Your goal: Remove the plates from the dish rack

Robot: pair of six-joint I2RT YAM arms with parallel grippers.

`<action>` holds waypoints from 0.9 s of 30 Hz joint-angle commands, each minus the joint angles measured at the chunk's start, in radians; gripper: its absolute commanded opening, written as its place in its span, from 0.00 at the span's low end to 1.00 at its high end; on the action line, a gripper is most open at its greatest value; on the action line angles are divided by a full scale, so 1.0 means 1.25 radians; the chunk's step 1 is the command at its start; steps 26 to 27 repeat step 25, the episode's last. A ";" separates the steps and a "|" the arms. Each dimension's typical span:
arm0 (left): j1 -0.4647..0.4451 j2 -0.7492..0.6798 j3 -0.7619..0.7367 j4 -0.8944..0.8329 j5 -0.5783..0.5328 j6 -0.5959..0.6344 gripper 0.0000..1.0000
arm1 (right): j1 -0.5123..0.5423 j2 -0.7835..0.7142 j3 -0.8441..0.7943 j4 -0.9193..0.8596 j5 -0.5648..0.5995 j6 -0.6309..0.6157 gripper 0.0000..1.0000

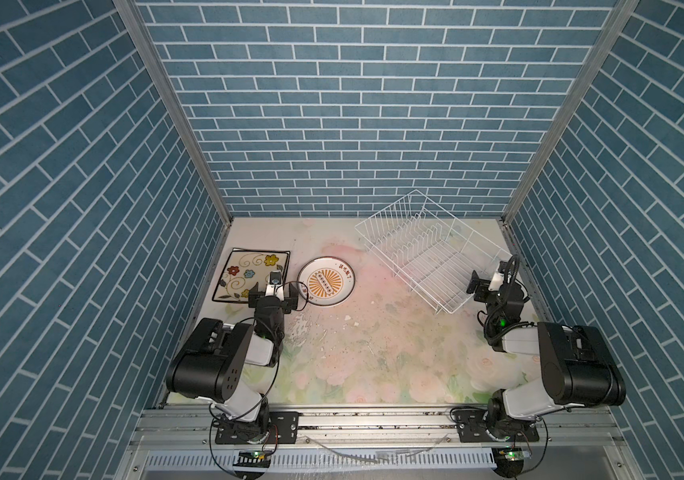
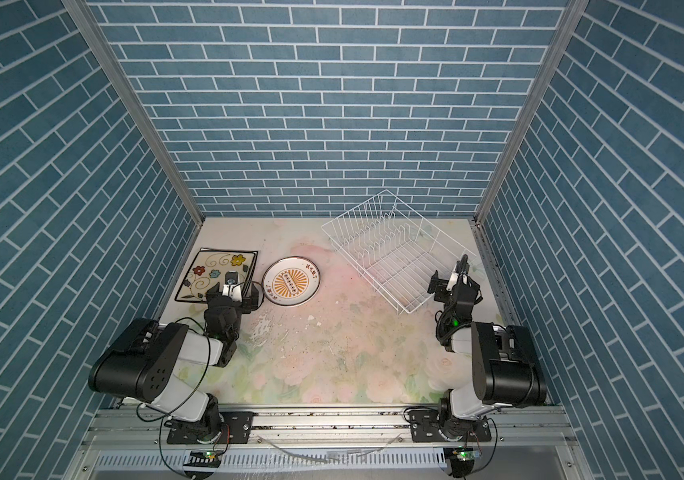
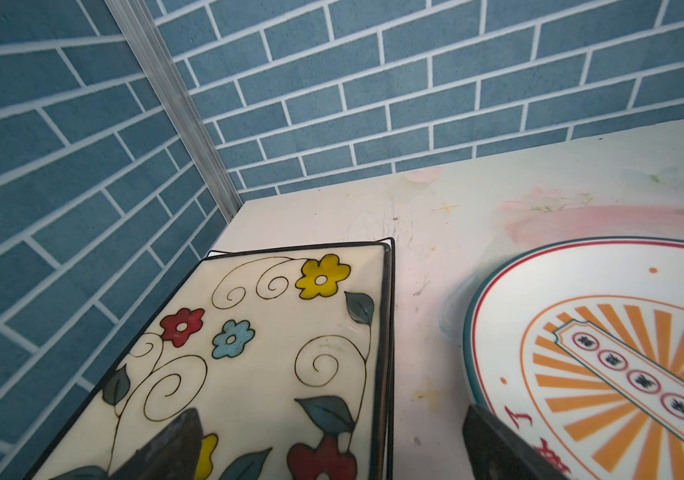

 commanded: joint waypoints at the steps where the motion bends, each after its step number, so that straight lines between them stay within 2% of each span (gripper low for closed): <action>1: 0.042 -0.019 0.066 -0.155 -0.010 -0.059 1.00 | 0.009 0.025 0.018 -0.100 -0.015 -0.044 0.99; 3: 0.069 -0.024 0.075 -0.184 0.030 -0.082 1.00 | 0.009 0.025 0.018 -0.100 -0.014 -0.044 0.99; 22: 0.069 -0.024 0.073 -0.181 0.030 -0.082 1.00 | 0.008 0.025 0.019 -0.102 0.004 -0.039 0.99; 27: 0.069 -0.026 0.054 -0.146 0.030 -0.081 1.00 | 0.008 0.024 0.015 -0.097 -0.030 -0.050 0.99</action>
